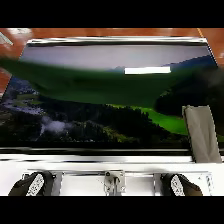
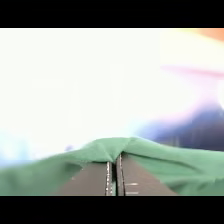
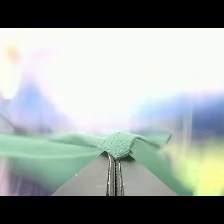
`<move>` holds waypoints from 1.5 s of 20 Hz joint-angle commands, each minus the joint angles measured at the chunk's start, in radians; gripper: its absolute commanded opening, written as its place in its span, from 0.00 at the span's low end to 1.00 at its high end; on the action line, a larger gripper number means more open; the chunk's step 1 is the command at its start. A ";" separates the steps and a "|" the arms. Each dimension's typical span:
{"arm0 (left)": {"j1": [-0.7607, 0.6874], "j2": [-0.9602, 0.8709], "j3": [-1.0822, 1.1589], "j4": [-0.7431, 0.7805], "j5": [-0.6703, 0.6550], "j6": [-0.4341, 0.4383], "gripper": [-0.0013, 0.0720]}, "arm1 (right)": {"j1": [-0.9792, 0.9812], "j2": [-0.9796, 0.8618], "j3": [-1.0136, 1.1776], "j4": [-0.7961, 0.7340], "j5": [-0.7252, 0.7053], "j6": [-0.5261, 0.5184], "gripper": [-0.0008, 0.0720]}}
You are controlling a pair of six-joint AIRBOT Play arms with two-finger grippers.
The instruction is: Fold the shirts.
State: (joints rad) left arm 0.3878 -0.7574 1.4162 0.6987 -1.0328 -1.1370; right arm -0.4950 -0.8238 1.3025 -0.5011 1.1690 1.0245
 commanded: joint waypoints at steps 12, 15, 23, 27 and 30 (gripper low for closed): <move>0.000 0.061 0.612 0.307 -0.335 -0.226 0.06 | -0.001 0.247 0.584 -0.640 0.352 0.318 0.09; 0.000 0.056 0.517 0.309 -0.523 -0.261 0.06 | 0.000 0.215 0.565 -0.705 0.520 0.352 0.09; -0.008 -0.024 0.014 0.296 -0.376 -0.259 0.06 | 0.000 0.179 -0.130 -0.594 0.275 0.272 0.09; -0.131 -0.241 -0.113 0.221 -0.196 -0.128 0.06 | 0.098 0.016 -0.264 -0.528 -0.060 0.208 0.09; -0.252 -0.445 -0.116 0.217 0.010 -0.054 0.06 | 0.307 -0.185 -0.264 -0.560 -0.378 0.184 0.09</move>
State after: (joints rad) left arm 0.2287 -1.0428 1.3380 0.9493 -1.2182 -1.2812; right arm -0.3286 -0.8612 1.0821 -1.0683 1.1049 1.2427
